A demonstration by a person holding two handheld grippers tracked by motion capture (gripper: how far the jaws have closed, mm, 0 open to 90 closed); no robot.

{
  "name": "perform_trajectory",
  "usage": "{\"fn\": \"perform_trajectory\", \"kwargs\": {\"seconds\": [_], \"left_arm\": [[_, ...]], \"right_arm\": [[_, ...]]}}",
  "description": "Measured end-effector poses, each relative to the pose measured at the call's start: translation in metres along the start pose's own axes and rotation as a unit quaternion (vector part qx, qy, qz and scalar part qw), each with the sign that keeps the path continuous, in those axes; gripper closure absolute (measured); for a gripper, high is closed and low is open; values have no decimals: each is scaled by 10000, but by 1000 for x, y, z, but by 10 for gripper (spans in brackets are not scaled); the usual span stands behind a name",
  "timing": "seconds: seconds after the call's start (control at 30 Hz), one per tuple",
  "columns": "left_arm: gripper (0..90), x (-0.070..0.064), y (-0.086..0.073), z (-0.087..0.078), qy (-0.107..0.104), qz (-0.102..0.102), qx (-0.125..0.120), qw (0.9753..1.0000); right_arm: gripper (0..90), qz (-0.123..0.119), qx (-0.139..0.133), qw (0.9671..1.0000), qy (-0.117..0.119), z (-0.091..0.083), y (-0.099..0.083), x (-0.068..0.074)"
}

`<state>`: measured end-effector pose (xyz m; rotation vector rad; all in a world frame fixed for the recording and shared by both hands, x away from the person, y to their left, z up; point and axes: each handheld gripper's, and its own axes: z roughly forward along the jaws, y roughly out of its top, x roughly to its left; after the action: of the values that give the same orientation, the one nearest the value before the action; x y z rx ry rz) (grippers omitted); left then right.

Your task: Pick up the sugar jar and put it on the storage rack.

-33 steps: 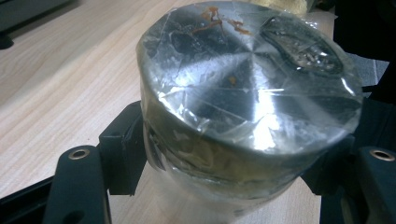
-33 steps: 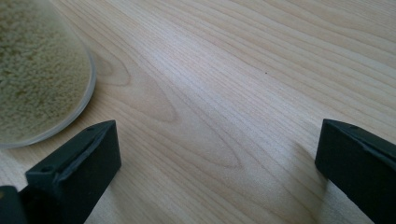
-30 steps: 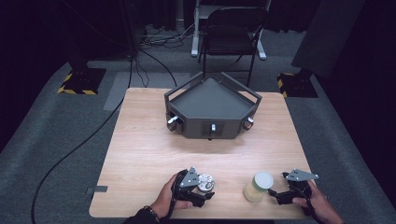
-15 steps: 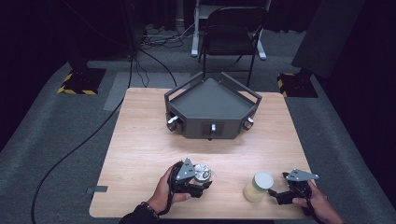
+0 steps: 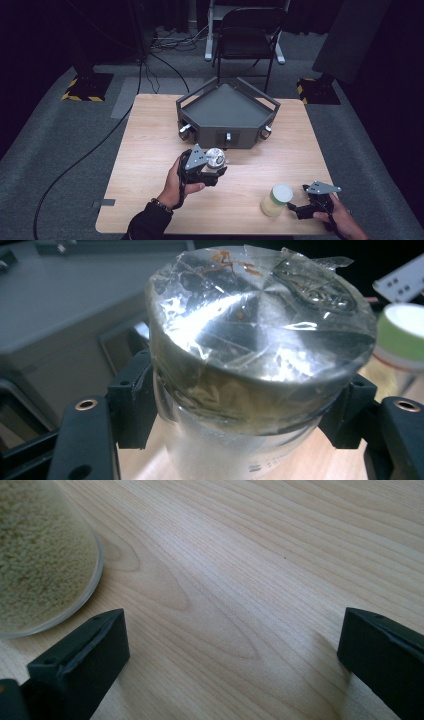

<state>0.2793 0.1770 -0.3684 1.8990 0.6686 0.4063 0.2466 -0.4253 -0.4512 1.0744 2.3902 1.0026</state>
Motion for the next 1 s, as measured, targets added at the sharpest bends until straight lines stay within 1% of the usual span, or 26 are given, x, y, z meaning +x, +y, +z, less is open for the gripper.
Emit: {"fn": "perform_trajectory", "kwargs": {"seconds": [0.07, 0.13, 0.17, 0.27, 0.33, 0.47, 0.63, 0.7, 0.8, 0.9, 0.93, 1.0], "left_arm": [[294, 2, 6, 0, 36, 11, -47, 10000], [295, 5, 16, 1, 94, 33, -89, 9999], [295, 5, 16, 1, 94, 33, -89, 9999], [295, 10, 27, 4, 137, 39, -155, 9998], [295, 10, 29, 5, 148, 34, -167, 9997], [296, 17, 40, 9, 212, -1, -201, 9996], [296, 21, 47, 13, 252, -1, -225, 9994], [297, 24, 52, 15, 281, 46, -226, 9993], [297, 27, 55, 17, 276, 46, -238, 9993], [297, 31, 58, 21, 312, 32, -260, 9992], [297, 34, 59, 24, 330, -12, -285, 9990], [297, 37, 60, 28, 332, -38, -292, 9990]], "right_arm": [[0, 0, 0, 10000, -1, 0, 0, 0], [0, 1, 1, 10000, 1, 0, 0, 0], [0, 1, 1, 10000, 1, 0, 0, 0], [0, 0, 0, 10000, 0, 0, 0, 0], [0, -1, 0, 10000, 0, 0, 0, 0], [0, 2, 1, 10000, 1, 0, 0, 0], [0, 0, 1, 10000, 1, 0, 0, 0], [0, -1, 0, 10000, 1, 0, 0, 0], [0, -1, -1, 10000, 2, 0, 0, 0], [0, -2, 0, 10000, 3, 0, 0, 0], [0, -2, -1, 10000, 3, 0, 0, 0], [0, -6, -1, 10000, 7, 0, 0, 0]]}}
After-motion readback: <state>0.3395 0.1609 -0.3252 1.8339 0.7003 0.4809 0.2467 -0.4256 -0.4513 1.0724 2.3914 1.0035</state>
